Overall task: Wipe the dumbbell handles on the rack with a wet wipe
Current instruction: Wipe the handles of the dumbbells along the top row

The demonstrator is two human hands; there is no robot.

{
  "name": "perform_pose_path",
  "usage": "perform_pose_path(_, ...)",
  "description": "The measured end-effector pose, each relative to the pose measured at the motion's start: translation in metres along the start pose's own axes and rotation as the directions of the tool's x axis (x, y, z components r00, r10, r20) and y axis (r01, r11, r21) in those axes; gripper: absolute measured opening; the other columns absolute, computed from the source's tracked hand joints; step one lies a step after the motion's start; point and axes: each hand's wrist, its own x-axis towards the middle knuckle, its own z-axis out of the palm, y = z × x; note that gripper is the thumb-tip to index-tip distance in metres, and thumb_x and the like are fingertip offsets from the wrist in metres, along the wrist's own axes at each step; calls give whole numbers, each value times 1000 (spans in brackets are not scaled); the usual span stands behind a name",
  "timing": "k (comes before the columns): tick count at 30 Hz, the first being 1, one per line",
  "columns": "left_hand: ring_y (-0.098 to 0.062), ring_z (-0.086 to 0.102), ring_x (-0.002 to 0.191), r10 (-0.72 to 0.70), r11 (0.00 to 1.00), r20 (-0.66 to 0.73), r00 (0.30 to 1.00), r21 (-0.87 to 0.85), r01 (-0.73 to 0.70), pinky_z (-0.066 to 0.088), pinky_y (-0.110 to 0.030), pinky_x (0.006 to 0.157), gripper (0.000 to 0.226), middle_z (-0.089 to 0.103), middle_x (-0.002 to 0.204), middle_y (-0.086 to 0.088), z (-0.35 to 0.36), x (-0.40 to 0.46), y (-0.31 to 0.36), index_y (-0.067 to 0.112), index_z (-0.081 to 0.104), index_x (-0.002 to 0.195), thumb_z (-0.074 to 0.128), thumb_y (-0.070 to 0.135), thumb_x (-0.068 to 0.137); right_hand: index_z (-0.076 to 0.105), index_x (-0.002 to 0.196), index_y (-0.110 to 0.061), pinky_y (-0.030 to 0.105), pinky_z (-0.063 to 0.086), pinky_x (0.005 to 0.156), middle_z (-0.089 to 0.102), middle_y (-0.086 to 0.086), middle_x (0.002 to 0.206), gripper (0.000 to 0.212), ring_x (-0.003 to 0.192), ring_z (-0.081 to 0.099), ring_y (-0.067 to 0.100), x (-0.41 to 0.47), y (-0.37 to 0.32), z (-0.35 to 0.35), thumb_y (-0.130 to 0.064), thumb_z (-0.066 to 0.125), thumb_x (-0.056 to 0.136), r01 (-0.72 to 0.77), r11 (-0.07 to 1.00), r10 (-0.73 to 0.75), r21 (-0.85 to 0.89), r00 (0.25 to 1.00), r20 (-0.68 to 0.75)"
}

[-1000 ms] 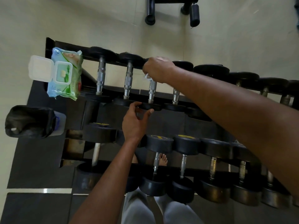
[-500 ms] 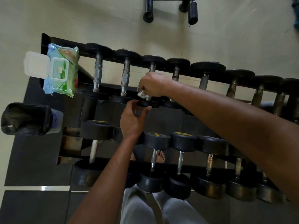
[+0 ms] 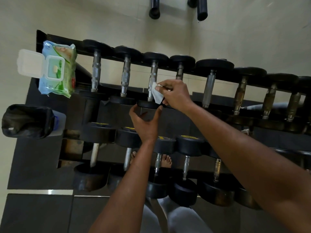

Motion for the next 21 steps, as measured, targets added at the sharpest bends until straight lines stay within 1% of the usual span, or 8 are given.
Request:
perform_pose_path(3, -12, 63, 128, -168, 969, 33, 985, -177, 171, 58, -41, 106, 100, 59, 142, 5, 6, 6, -13, 21, 51, 144, 104, 48, 63, 79, 112, -13, 29, 60, 53, 78, -4, 96, 18, 56, 73, 20, 4, 1, 2, -25, 79, 97, 8, 1000, -7, 26, 999, -35)
perform_pose_path(7, -18, 70, 124, -234, 894, 159, 959, -352, 277, 61, -46, 102, 100, 59, 149, 3, 6, 17, -18, 20, 48, 152, 103, 24, 69, 79, 108, -17, 33, 63, 55, 78, -6, 96, 12, 56, 72, 20, 11, -4, 1, -25, 77, 98, 30, 999, -28, 25, 999, -46)
perform_pose_path(9, -17, 72, 121, -256, 875, 192, 947, -371, 311, 62, -44, 99, 92, 63, 145, 3, 4, 20, -15, 22, 54, 147, 103, 23, 69, 78, 106, -19, 33, 63, 56, 78, -6, 96, 10, 56, 72, 20, 13, -6, -1, -25, 77, 99, 36, 999, -35, 13, 998, -44)
perform_pose_path(11, -18, 74, 116, -286, 877, 204, 936, -338, 342, 63, -39, 92, 69, 71, 131, 4, 0, 26, -18, 23, 64, 131, 101, 24, 72, 78, 109, -17, 31, 62, 55, 77, -7, 100, 13, 56, 73, 18, 15, -6, -4, -26, 77, 99, 45, 999, -46, -19, 998, -41)
perform_pose_path(13, -24, 75, 104, -318, 880, 240, 917, -286, 380, 61, -41, 85, 60, 76, 116, -2, -9, 35, -24, 17, 71, 116, 101, 39, 70, 78, 114, -15, 26, 59, 54, 76, -7, 105, 19, 56, 73, 16, 17, -5, -6, -28, 77, 99, 59, 996, -61, -67, 997, -40)
perform_pose_path(15, -27, 69, 94, -366, 867, 291, 884, -239, 438, 53, -45, 82, 62, 76, 107, -14, -15, 41, -27, 12, 77, 108, 94, 58, 69, 77, 116, -16, 25, 60, 55, 74, -9, 107, 21, 56, 73, 15, 19, -6, -9, -29, 76, 99, 68, 992, -72, -104, 997, -38)
perform_pose_path(18, -19, 62, 83, -388, 841, 350, 853, -243, 483, 47, -38, 74, 56, 74, 103, -13, -17, 40, -24, 16, 80, 106, 75, 66, 83, 76, 117, -18, 24, 62, 60, 69, -13, 106, 20, 60, 74, 14, 19, -9, -11, -29, 75, 100, 83, 987, -88, -138, 996, -30)
perform_pose_path(21, -13, 62, 76, -364, 842, 320, 875, -287, 456, 47, -33, 67, 67, 66, 105, -2, -12, 31, -18, 12, 69, 122, 88, 60, 80, 76, 118, -18, 23, 62, 61, 68, -10, 110, 20, 73, 74, 13, 20, -11, -11, -27, 74, 101, 124, 974, -133, -189, 991, -33)
